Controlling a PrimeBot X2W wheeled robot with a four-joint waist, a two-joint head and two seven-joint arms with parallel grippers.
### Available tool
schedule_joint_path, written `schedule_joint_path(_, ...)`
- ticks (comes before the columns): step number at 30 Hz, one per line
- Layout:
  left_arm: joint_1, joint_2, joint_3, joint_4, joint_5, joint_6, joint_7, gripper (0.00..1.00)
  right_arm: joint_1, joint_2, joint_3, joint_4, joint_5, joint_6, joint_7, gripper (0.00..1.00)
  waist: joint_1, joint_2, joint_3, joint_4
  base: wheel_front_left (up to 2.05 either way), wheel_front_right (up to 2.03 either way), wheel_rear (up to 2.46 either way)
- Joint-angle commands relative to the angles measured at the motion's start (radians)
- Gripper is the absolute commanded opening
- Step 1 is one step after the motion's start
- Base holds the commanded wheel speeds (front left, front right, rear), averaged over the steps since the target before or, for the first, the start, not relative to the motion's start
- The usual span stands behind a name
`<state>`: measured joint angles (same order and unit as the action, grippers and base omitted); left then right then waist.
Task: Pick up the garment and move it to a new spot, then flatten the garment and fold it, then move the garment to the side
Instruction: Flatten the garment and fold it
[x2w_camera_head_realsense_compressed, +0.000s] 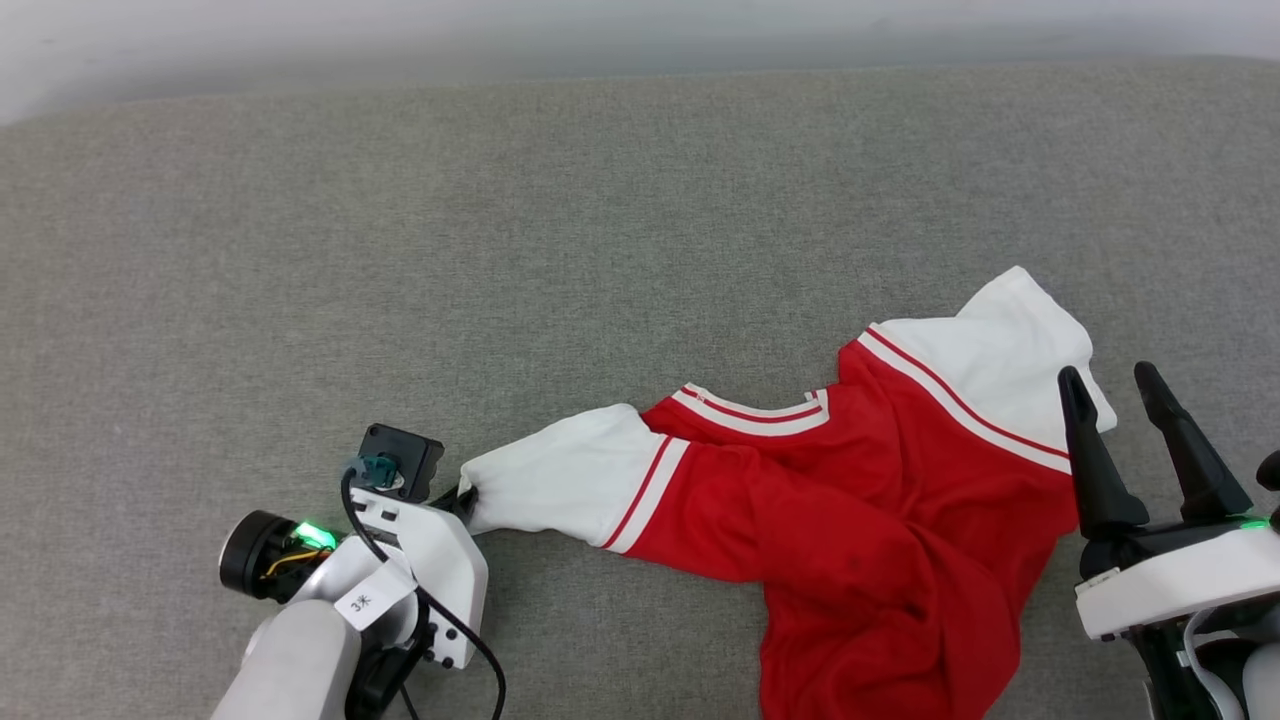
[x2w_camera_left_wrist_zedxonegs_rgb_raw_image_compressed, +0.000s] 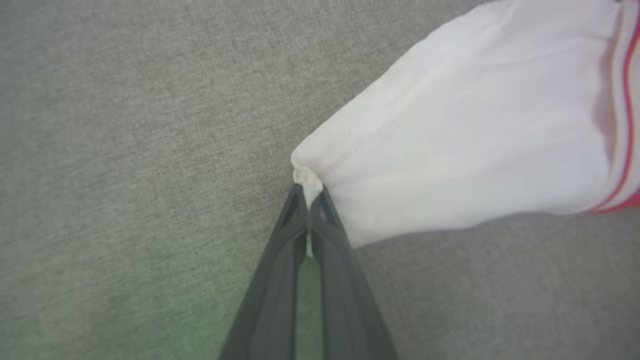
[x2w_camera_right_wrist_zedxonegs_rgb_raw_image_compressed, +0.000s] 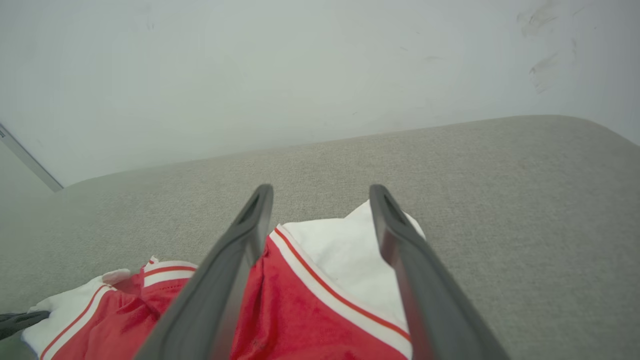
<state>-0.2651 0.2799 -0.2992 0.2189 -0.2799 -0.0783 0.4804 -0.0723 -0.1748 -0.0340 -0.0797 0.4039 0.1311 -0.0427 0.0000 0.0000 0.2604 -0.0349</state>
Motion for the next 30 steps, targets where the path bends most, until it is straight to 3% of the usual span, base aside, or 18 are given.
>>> schedule_joint_path(1,0.007,-0.004,-0.001,0.009,0.002,0.001,-0.031,0.00,-0.007,-0.011,-0.004,0.007,-0.001,-0.001,0.013,1.00,0.0000,0.0000,-0.006,0.006,0.00,0.00,0.00)
schedule_joint_path(7,-0.004,-0.012,0.029,-0.065,-0.011,0.009,-0.169,0.00,-0.011,-0.064,-0.016,0.019,-0.020,-0.001,0.144,1.00,0.0000,0.0000,-0.022,0.039,0.00,0.00,0.00)
schedule_joint_path(15,0.028,-0.014,0.054,-0.239,-0.047,0.001,-0.292,0.00,-0.142,-0.200,0.015,0.066,-0.018,-0.001,0.492,1.00,0.0000,0.0000,0.015,0.100,0.00,0.00,0.00)
schedule_joint_path(21,0.049,-0.027,0.055,-0.343,-0.066,0.008,-0.312,0.00,-0.308,-0.286,0.019,0.170,-0.001,-0.001,0.745,1.00,0.0000,0.0000,0.068,0.151,0.00,0.00,0.00)
schedule_joint_path(30,0.035,-0.031,0.024,-0.418,-0.075,0.001,-0.294,0.00,-0.488,-0.338,0.065,0.315,-0.003,-0.001,0.924,1.00,0.0000,0.0000,0.130,0.201,0.00,0.00,0.00)
